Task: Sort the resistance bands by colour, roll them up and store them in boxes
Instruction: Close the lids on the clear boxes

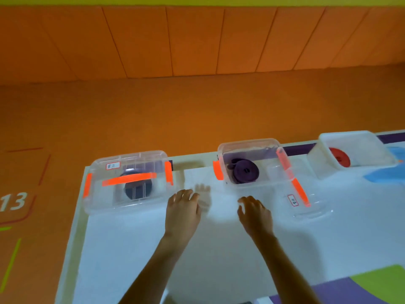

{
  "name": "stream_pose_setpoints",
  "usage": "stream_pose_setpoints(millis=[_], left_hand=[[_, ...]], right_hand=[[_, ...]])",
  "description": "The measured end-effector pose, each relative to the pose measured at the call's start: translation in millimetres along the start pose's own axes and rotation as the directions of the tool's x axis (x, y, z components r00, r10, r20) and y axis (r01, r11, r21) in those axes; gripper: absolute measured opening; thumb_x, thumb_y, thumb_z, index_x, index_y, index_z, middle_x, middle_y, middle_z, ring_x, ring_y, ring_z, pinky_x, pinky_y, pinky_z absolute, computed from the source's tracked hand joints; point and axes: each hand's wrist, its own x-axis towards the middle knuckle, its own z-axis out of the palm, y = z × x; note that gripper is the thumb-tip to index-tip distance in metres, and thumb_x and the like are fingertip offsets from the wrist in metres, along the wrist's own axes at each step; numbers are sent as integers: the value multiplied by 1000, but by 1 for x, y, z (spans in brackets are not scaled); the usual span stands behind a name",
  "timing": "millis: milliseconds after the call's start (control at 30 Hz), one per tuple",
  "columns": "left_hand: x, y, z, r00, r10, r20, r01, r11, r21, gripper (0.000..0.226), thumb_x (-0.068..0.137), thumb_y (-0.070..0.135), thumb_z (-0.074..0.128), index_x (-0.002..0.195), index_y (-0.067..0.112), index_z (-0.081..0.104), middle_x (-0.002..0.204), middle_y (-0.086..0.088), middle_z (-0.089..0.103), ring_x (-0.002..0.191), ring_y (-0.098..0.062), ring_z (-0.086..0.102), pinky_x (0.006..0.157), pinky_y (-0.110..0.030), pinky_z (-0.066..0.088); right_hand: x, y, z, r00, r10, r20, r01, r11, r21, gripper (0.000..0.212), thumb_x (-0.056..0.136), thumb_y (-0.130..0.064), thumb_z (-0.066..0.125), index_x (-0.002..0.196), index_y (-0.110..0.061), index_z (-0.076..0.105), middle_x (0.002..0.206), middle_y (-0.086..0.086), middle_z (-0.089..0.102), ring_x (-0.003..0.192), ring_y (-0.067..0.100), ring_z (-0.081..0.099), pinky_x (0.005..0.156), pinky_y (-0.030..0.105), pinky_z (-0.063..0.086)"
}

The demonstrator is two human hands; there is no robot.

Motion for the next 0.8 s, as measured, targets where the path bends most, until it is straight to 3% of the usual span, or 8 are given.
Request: stream_pose_setpoints(millis=[133,300,467,567,667,800], left_hand=[[-1,75,21,999,-20,36,21,1000,-12,24,88,13,59,100,14,80,115,-6,77,112,-31,71,96,-45,56],[1,140,43,983,-132,129,124,990,75,35,100,22,58,131,18,72,144,-4,65,139,-26,56,115,-45,44],[13,182,49,981,-139,133,123,985,120,25,78,9,83,102,13,82,114,-8,78,107,-30,74,83,-45,61],[24,193,57,993,-109,53,101,985,142,28,70,5,87,96,14,81,107,-7,78,99,-30,76,76,-42,61],[38,204,63,990,-132,44,125,983,132,33,74,2,84,105,12,80,118,-11,76,108,-32,74,82,-44,60],[51,212,74,971,-207,117,186,968,166,45,93,12,69,138,15,66,156,-13,53,146,-33,49,114,-51,46]], right_hand=[[12,90,1,999,9,49,-8,1000,-12,28,98,-23,59,123,-25,70,118,-3,69,112,22,67,81,35,54],[32,180,0,983,-2,182,12,998,-56,29,97,-22,58,124,-24,69,125,1,68,116,25,66,86,38,56],[58,247,-4,989,16,150,-10,999,-42,30,94,-11,61,119,-16,74,129,6,70,127,28,64,92,43,57],[80,275,-9,983,45,177,-36,998,-53,27,100,-16,56,123,-17,70,134,6,62,121,31,62,91,45,57],[97,294,-9,978,44,203,-31,997,-67,38,103,-23,54,141,-19,58,144,8,51,126,31,55,92,46,57],[111,300,3,968,39,246,-18,996,-86,45,105,-25,50,150,-18,47,144,9,49,127,29,54,94,41,57]])
